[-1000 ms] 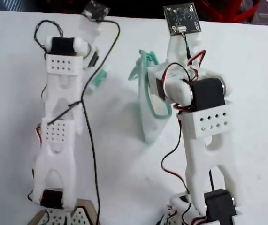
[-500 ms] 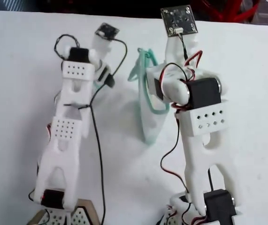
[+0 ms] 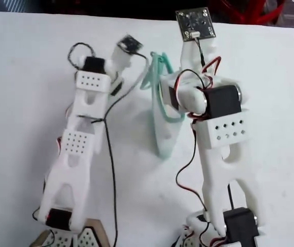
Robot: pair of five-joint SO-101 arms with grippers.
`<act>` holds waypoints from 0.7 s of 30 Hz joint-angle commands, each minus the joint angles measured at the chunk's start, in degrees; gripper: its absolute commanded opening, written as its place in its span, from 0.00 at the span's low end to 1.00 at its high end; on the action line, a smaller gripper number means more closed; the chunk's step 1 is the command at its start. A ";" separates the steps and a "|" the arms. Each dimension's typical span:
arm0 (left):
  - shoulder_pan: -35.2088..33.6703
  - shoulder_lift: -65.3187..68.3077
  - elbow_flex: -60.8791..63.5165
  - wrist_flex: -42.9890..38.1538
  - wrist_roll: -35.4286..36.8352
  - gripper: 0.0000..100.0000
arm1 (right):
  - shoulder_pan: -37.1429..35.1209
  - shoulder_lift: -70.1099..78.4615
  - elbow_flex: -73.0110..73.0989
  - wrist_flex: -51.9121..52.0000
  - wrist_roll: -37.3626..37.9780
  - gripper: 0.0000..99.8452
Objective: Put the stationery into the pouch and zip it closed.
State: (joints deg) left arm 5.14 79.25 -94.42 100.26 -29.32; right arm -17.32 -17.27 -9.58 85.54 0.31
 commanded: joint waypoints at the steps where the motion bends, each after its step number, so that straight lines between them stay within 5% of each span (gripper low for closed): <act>1: 1.01 -2.59 -1.49 2.20 -0.97 0.02 | 0.75 -1.80 -0.35 -1.54 0.35 0.02; 12: -2.95 -34.51 -1.05 2.37 5.36 0.02 | 0.84 -1.98 -0.35 -1.89 0.35 0.02; 21: 1.36 -58.59 2.11 2.37 11.96 0.02 | 0.84 -2.42 -0.70 -1.45 0.44 0.08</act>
State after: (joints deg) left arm 4.53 28.79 -94.15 102.37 -18.59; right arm -17.14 -17.19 -9.49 84.66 0.31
